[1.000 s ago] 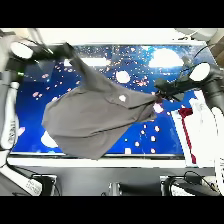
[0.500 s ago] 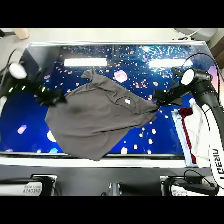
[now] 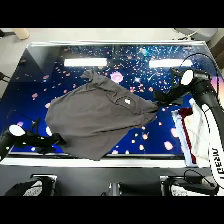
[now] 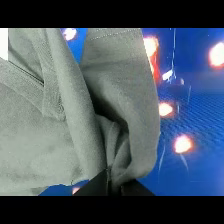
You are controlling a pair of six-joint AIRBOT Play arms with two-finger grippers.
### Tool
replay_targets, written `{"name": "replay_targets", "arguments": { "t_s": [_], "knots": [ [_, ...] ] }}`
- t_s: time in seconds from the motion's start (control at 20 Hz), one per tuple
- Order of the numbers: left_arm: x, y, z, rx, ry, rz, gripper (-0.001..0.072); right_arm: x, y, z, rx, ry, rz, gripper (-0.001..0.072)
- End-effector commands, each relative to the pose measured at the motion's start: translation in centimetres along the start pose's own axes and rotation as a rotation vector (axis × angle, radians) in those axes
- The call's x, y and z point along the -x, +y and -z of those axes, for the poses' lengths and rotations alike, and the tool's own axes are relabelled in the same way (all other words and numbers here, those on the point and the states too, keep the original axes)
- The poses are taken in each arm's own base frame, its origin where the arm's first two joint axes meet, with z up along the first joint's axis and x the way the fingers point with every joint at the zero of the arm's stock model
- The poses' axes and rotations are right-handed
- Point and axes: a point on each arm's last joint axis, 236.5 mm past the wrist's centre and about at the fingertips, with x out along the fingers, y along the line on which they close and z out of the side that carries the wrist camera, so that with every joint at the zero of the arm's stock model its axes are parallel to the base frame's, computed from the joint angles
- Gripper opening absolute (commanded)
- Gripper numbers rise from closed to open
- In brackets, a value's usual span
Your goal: Fold the shirts.
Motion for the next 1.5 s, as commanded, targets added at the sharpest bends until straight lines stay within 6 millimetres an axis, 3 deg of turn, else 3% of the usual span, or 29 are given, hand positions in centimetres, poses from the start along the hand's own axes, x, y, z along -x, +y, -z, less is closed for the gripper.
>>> {"name": "replay_targets", "arguments": {
  "t_s": [0.0, 0.05, 0.1, 0.2, 0.25, 0.3, 0.35, 0.4, 0.45, 0.5, 0.55, 0.6, 0.65, 0.7, 0.75, 0.8, 0.85, 0.95, 1.05, 1.15, 1.25, 1.35, 1.45],
  "knots": [
    [-2.8, -2.5, -0.8, 0.028, -0.054, 0.108, 0.068, 0.0, 0.1, 0.0, 0.005, 0.002, -0.001, 0.0032],
    [-3.3, -3.3, -1.5, 0.031, -0.081, 0.125, 0.0676, 0.0, 0.1, 0.1, 0.005, 0.002, -0.001, 0.0032],
    [-3.6, -4.0, -2.4, 0.037, -0.116, 0.14, 0.0615, 0.0, 0.1, 0.0, 0.004, 0.0, -0.002, 0.0032],
    [-3.0, -5.5, -4.5, 0.041, -0.198, 0.177, 0.0223, 1.0, 0.7, -0.3, 0.004, -0.033, -0.026, 0.0032],
    [-1.7, -6.8, -5.6, -0.002, -0.233, 0.198, 0.0091, 2.4, 1.1, -1.0, 0.009, -0.084, -0.037, 0.0032],
    [0.6, -8.9, -6.8, -0.135, -0.283, 0.224, 0.0026, 4.4, 1.5, -2.1, 0.02, -0.16, -0.045, 0.0032],
    [4.3, -12.0, -7.9, -0.308, -0.359, 0.255, 0.0024, 7.8, 2.1, -4.0, 0.034, -0.289, -0.058, 0.0031],
    [9.1, -15.3, -8.6, -0.476, -0.461, 0.286, 0.0024, 12.2, 2.7, -5.8, 0.044, -0.433, -0.07, 0.0031],
    [15.6, -18.9, -8.8, -0.611, -0.603, 0.306, 0.0024, 18.4, 3.1, -7.5, 0.053, -0.62, -0.08, 0.0031],
    [22.6, -21.9, -8.3, -0.696, -0.762, 0.326, 0.0024, 25.4, 3.5, -8.2, 0.07, -0.816, -0.09, 0.0032],
    [30.7, -24.6, -6.5, -0.769, -0.949, 0.346, 0.0024, 33.6, 3.6, -7.7, 0.09, -1.036, -0.087, 0.0032],
    [38.1, -26.3, -3.7, -0.818, -1.127, 0.358, 0.0024, 41.3, 3.1, -5.8, 0.1, -1.237, -0.063, 0.0032],
    [45.3, -27.1, -0.1, -0.852, -1.311, 0.362, 0.0024, 48.4, 2.7, -2.3, 0.099, -1.423, -0.049, 0.0032],
    [50.7, -26.9, 3.3, -0.857, -1.458, 0.354, 0.0024, 53.5, 1.9, 1.5, 0.08, -1.557, -0.036, 0.0032],
    [54.7, -26.2, 6.4, -0.816, -1.562, 0.379, 0.0024, 56.9, 1.4, 5.5, 0.061, -1.652, -0.049, 0.0031],
    [56.5, -25.8, 8.6, -0.773, -1.591, 0.435, 0.0024, 58.7, 0.9, 8.6, 0.046, -1.704, -0.049, 0.0031],
    [56.6, -25.8, 10.1, -0.752, -1.565, 0.487, 0.0024, 59.6, 0.6, 10.9, 0.039, -1.726, -0.059, 0.0031],
    [53.2, -26.1, 10.3, -0.766, -1.409, 0.503, 0.0024, 59.3, -0.1, 13.3, 0.022, -1.705, -0.048, 0.0031],
    [48.8, -25.5, 7.9, -0.753, -1.257, 0.427, 0.0025, 57.7, -1.1, 13.2, -0.002, -1.637, -0.001, 0.0031],
    [44.0, -24.6, 4.7, -0.738, -1.121, 0.351, 0.0025, 55.3, -1.8, 11.6, -0.023, -1.54, 0.039, 0.0031],
    [38.6, -23.3, 1.2, -0.696, -0.99, 0.298, 0.0025, 52.5, -1.9, 7.9, -0.029, -1.444, 0.063, 0.0031],
    [33.0, -21.7, -2.5, -0.648, -0.886, 0.249, 0.0025, 48.8, -1.4, 1.8, -0.02, -1.351, 0.076, 0.0031],
    [27.0, -19.7, -6.0, -0.571, -0.763, 0.208, 0.0026, 41.1, -1.1, -5.1, -0.023, -1.165, 0.086, 0.0032]
  ]
}}
